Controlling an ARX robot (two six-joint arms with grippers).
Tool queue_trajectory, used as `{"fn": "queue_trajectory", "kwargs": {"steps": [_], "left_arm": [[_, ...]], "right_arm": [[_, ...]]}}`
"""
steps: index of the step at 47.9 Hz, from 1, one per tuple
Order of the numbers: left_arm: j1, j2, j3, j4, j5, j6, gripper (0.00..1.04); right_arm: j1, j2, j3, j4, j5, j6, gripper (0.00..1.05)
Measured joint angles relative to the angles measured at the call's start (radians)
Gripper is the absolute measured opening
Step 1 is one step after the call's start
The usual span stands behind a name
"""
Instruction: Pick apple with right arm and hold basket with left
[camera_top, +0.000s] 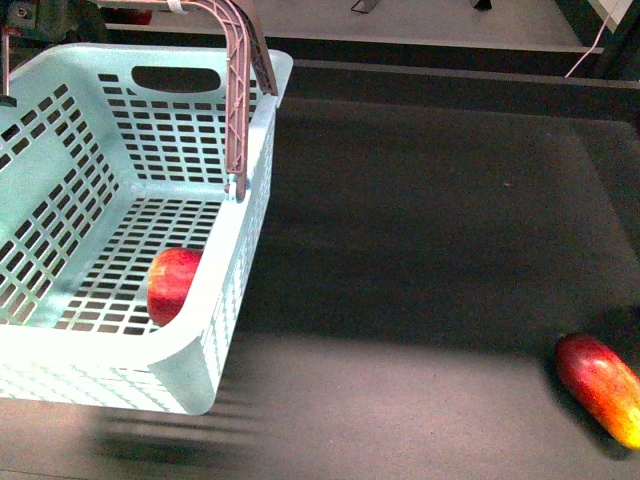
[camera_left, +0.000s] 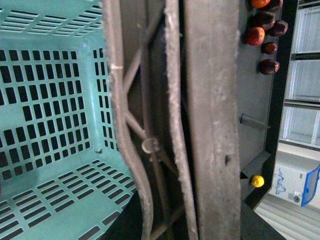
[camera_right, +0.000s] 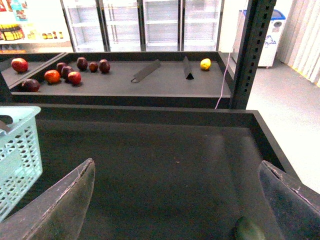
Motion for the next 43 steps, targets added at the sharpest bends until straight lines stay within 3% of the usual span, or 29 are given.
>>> {"fn": "queue_trajectory", "kwargs": {"steps": [23, 43], "left_arm": [[0.121, 0.162, 0.068, 0.067, 0.069, 0.068, 0.16], [0.117, 0.151, -0.021, 0.123, 0.093, 0.097, 0.16]], "right_arm": [[0.0, 0.0, 0.0, 0.0, 0.0, 0.0, 0.96], [0.0, 0.0, 0.0, 0.0, 0.0, 0.0, 0.96]]}}
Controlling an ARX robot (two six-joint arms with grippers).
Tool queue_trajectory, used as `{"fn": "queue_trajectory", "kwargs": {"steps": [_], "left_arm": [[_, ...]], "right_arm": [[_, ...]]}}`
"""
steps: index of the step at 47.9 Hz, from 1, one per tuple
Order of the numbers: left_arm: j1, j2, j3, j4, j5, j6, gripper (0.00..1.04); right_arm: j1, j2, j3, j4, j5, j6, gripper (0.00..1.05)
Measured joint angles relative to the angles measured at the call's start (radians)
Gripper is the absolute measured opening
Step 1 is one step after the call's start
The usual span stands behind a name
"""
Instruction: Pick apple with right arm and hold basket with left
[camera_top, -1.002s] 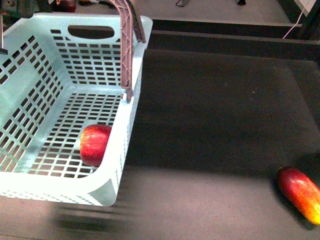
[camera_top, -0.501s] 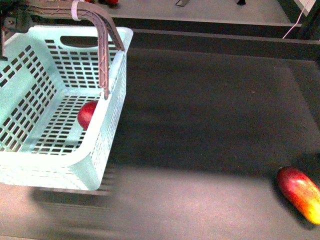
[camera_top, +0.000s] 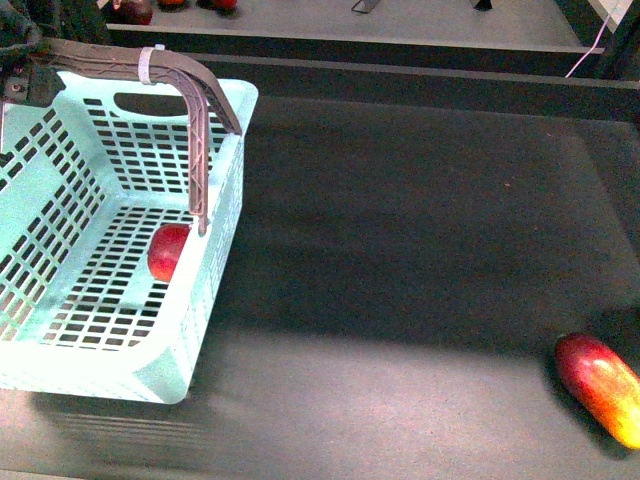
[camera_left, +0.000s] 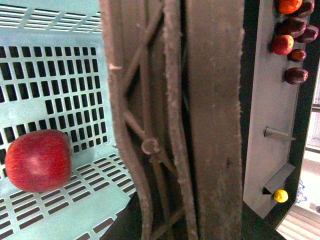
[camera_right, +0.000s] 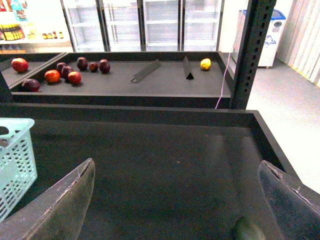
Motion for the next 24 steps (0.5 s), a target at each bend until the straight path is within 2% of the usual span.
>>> {"fn": "queue_trajectory", "kwargs": {"steps": [3, 9, 13, 16, 24], "left_arm": [[0.0, -0.005, -0.011, 0.002, 0.003, 0.002, 0.18], [-0.006, -0.013, -0.045, 0.001, 0.022, 0.005, 0.36], [-0.018, -0.045, -0.073, -0.008, 0.013, 0.006, 0.52], [-0.024, -0.075, -0.09, -0.008, -0.005, 0.006, 0.59], [-0.065, -0.276, -0.172, -0.053, -0.094, -0.043, 0.94]], "right_arm": [[0.0, 0.0, 0.0, 0.0, 0.0, 0.0, 0.96], [0.0, 0.0, 0.0, 0.0, 0.0, 0.0, 0.96], [0.0, 0.0, 0.0, 0.0, 0.0, 0.0, 0.96], [0.0, 0.0, 0.0, 0.0, 0.0, 0.0, 0.96], [0.0, 0.0, 0.0, 0.0, 0.0, 0.0, 0.96]]}}
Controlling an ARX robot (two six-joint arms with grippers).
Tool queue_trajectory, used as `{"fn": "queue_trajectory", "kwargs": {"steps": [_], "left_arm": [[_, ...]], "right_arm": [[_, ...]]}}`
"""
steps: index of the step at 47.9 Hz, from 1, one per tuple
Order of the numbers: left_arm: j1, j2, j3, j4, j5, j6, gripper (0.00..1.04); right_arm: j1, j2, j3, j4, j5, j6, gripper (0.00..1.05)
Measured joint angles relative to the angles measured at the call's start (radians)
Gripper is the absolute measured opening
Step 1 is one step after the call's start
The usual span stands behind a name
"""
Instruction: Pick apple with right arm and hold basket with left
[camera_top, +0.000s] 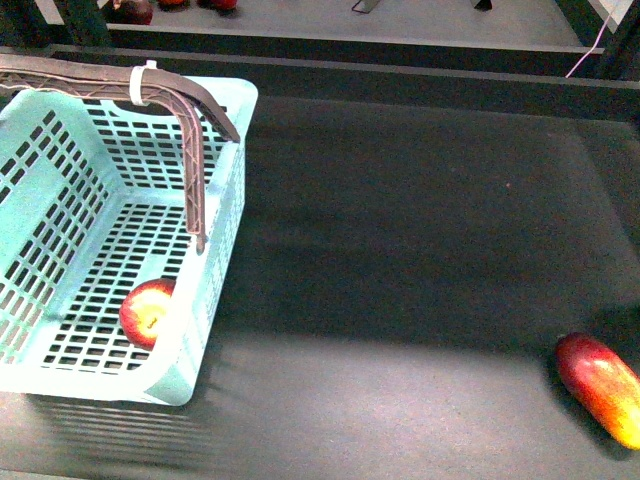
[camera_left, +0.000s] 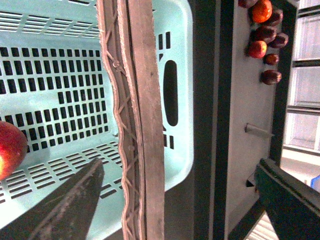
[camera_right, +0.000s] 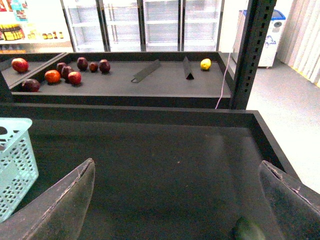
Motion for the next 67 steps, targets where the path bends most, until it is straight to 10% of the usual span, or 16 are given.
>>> {"fn": "queue_trajectory", "kwargs": {"steps": [20, 34, 44, 67], "left_arm": [[-0.088, -0.074, -0.005, -0.152, -0.053, -0.018, 0.97], [0.001, -0.249, -0.523, 0.98, 0.117, 1.283, 0.44], [0.056, -0.396, -0.705, 0.995, 0.174, 1.516, 0.03], [0.186, -0.732, -0.946, 0.893, 0.299, 1.548, 0.03]], "right_arm": [[0.0, 0.0, 0.0, 0.0, 0.0, 0.0, 0.96], [0.0, 0.0, 0.0, 0.0, 0.0, 0.0, 0.96], [0.0, 0.0, 0.0, 0.0, 0.0, 0.0, 0.96], [0.0, 0.0, 0.0, 0.0, 0.0, 0.0, 0.96]]}}
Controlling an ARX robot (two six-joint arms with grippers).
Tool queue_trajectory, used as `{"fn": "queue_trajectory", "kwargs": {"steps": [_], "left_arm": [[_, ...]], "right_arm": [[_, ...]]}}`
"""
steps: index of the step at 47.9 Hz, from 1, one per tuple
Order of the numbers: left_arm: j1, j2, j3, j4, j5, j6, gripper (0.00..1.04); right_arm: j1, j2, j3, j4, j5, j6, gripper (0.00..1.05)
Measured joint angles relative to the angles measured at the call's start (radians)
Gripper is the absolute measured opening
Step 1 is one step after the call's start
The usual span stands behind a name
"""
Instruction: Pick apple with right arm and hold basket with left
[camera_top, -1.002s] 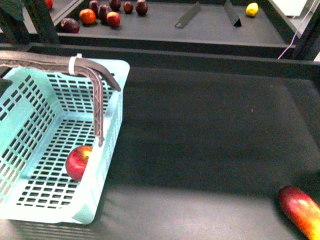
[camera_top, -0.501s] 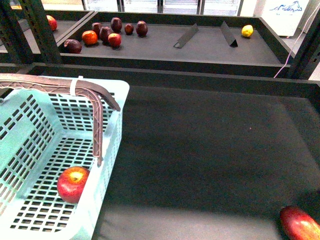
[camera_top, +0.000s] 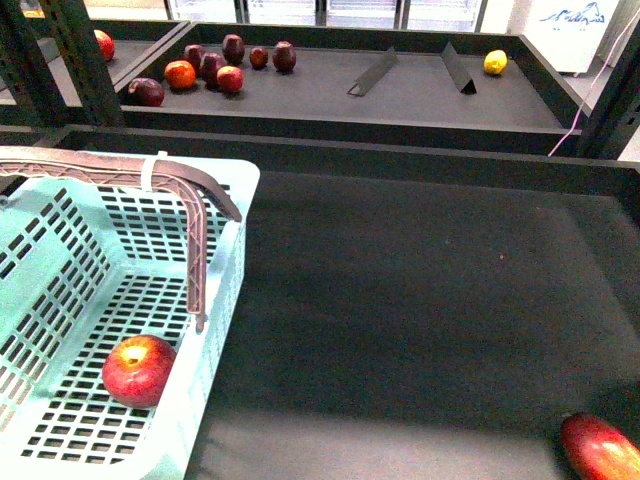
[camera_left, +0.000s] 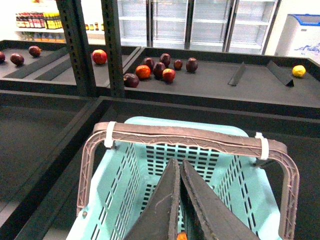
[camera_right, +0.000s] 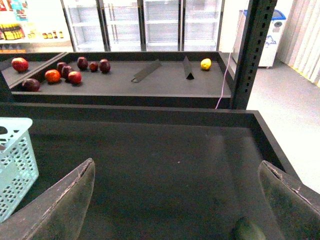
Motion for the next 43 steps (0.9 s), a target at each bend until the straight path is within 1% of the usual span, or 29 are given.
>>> {"fn": "queue_trajectory", "kwargs": {"steps": [12, 33, 43], "left_arm": [[0.001, -0.237, -0.031, -0.198, 0.0, 0.001, 0.03], [0.001, -0.523, -0.032, -0.459, 0.0, 0.001, 0.03], [0.001, -0.626, -0.032, -0.56, 0.0, 0.001, 0.03]], "right_arm": [[0.0, 0.0, 0.0, 0.0, 0.0, 0.0, 0.96], [0.0, 0.0, 0.0, 0.0, 0.0, 0.0, 0.96], [0.0, 0.0, 0.0, 0.0, 0.0, 0.0, 0.96]]}}
